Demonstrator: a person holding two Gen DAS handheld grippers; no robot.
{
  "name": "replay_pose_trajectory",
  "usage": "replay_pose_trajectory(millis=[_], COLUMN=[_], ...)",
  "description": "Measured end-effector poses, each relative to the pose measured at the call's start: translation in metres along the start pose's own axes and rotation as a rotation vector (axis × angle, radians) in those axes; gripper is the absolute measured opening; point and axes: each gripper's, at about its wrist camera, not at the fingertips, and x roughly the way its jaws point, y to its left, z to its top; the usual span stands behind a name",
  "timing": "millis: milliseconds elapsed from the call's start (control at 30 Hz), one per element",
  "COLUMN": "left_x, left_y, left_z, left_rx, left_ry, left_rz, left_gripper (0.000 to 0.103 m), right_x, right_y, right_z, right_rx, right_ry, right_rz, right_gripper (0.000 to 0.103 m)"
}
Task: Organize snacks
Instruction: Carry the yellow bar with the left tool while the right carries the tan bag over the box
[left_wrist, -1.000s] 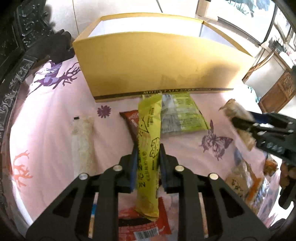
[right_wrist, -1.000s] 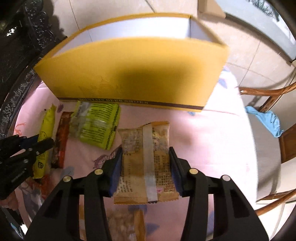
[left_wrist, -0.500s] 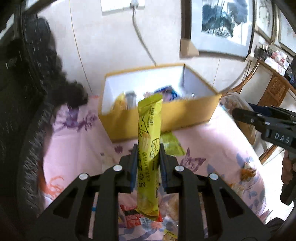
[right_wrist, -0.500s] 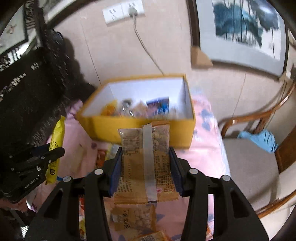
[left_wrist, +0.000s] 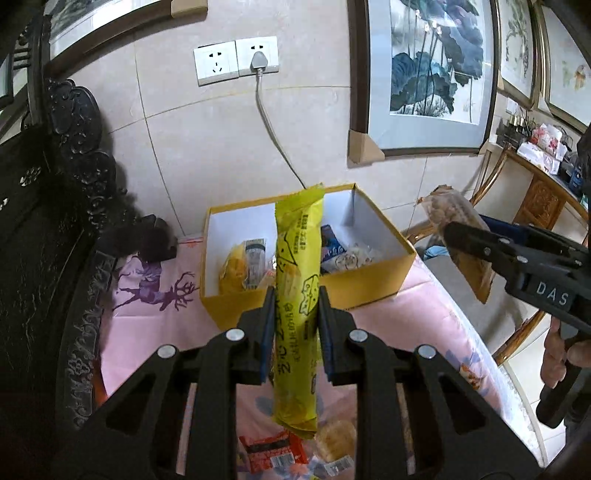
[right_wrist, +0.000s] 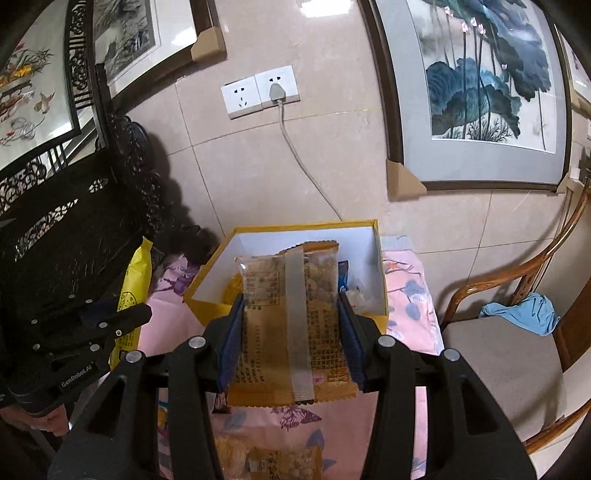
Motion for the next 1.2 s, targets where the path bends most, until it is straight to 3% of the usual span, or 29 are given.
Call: replay_pose_trajectory(millis=[300,467,567,767,1067,1167,1200], left_x=[0.044,0.094,0.130,0.192,0.221,0.227,0.230], left_y=[0.026,0.051,0.058,0.071,0.074,0.078,0.080], left_z=[0.044,0.068,0.078,0.079,0.077,0.074,0.073], left_rx=[-0.039,-0.059,-0.030,-0.027,-0.032,-0.045,-0.045], left_ry=[0.007,0.039,0.063,0.119,0.150,0.174,0.185], left_rz=[0.059,0.036,0.062,0.038,0.006,0.038,0.053], left_gripper=[0.021,0.021,0.021,0.021,0.021,0.021,0.030], right_x=[0.047,0.094,0.124,0.170,0.199,0.207,0.211], right_y=[0.000,0.005,0.004,-0.019,-0.037,-0.030,-0.028], right_z=[0.045,0.074,0.085,0.093,0.093,0.088,0.086], right_rx=[-0.007,-0.054,-0.084,-0.022,-0.003,-0.032,-0.037], right_ry=[-0.014,-0.003,0.018,0.056,0.081,0.092,0.094], right_rz=[0.022,0.012,0.006,-0.027,-0.064,-0.067,-0.063], right_gripper=[0.048,0.048,0.048,0.048,0.048,0.048,0.053])
